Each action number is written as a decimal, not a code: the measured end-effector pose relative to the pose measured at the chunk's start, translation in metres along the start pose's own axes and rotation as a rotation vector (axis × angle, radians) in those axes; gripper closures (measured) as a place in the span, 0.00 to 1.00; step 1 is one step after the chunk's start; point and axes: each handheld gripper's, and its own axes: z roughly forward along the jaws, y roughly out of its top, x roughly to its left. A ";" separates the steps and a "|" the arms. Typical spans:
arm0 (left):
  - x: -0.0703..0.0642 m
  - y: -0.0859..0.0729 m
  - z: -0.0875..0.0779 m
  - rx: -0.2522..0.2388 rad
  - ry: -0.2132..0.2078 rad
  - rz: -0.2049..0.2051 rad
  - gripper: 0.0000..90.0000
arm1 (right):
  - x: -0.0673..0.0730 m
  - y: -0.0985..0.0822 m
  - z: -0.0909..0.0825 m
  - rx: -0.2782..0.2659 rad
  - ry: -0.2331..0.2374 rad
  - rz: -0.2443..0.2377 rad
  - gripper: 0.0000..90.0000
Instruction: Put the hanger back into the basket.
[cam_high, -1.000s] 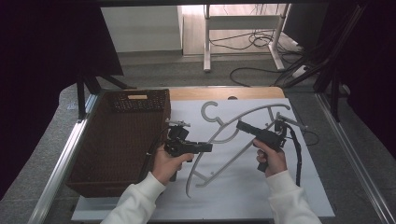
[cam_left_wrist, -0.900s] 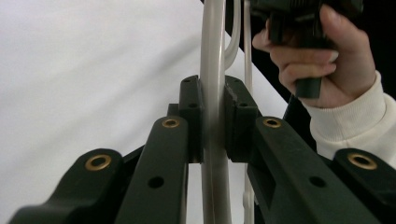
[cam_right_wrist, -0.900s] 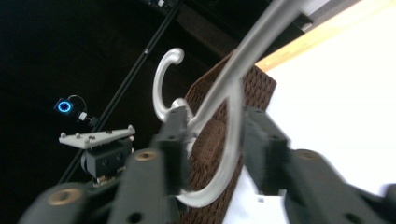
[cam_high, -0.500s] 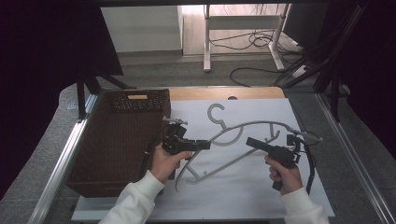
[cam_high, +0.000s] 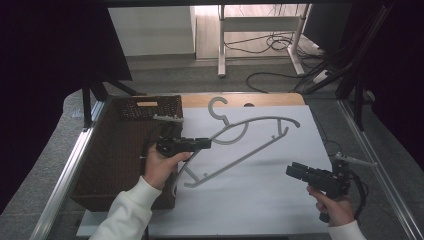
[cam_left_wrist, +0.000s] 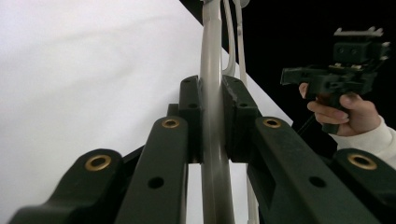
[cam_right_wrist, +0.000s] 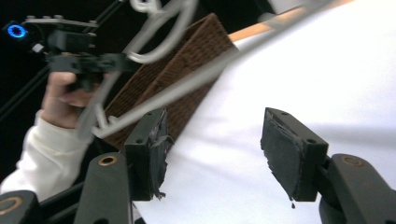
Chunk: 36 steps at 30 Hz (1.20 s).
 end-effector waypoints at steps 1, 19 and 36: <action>0.001 0.000 -0.005 -0.005 0.007 0.001 0.89 | 0.000 0.000 0.000 0.000 0.000 0.000 0.46; 0.031 -0.014 -0.087 -0.103 0.114 -0.034 0.89 | -0.031 -0.003 0.011 0.104 -0.149 -0.052 0.41; 0.073 -0.038 -0.167 -0.218 0.246 -0.051 0.89 | -0.045 -0.004 0.011 0.123 -0.212 -0.059 0.39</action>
